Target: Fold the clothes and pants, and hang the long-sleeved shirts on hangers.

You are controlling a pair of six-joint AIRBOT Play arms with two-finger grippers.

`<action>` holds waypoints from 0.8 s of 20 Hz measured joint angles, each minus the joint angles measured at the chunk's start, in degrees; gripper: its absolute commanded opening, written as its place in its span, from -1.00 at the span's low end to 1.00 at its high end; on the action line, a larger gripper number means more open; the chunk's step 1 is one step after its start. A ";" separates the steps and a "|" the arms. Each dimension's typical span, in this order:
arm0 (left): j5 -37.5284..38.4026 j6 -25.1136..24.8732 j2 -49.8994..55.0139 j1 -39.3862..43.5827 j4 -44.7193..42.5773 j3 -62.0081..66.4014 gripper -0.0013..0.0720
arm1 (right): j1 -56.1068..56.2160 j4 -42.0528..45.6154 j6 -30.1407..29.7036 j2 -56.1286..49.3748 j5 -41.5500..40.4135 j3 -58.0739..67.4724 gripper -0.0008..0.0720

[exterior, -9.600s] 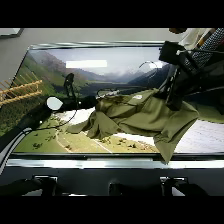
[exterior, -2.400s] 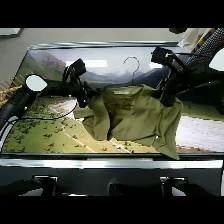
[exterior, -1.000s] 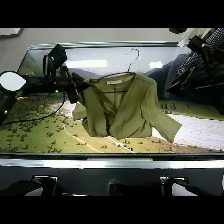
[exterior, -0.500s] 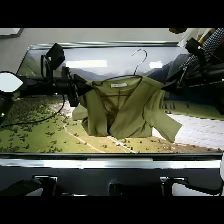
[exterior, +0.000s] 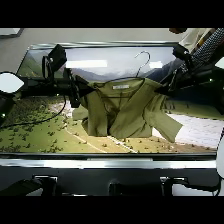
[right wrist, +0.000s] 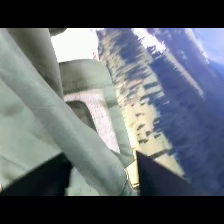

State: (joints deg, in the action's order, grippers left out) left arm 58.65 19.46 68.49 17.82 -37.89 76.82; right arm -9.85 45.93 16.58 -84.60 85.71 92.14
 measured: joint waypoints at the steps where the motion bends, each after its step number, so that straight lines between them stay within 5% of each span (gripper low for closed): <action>1: -0.04 0.00 0.00 0.00 -0.04 0.00 -0.92 | 0.15 0.57 -0.24 -0.07 0.31 0.00 -0.67; 2: -0.11 -0.02 0.02 0.00 -0.15 0.00 -0.92 | 0.28 1.14 -0.48 -0.13 0.94 0.00 -0.90; 8: -0.09 -0.02 0.02 0.02 0.04 0.00 -0.85 | 0.50 3.65 0.42 1.36 2.54 0.00 -0.90; 11: -0.35 0.04 0.02 0.00 0.11 0.02 0.00 | 0.50 4.70 1.20 4.35 3.82 0.00 -0.92; 14: -1.75 1.22 0.02 0.00 0.09 0.02 0.45 | 0.52 5.33 5.44 8.85 4.59 0.00 -0.92; 16: -3.50 3.26 0.02 0.00 0.11 0.02 0.55 | 0.55 6.01 9.03 12.79 4.70 0.00 -0.92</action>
State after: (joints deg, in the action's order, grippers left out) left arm 55.16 22.72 68.51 17.82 -37.78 76.84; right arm -9.30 51.94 25.61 -71.81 90.41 92.14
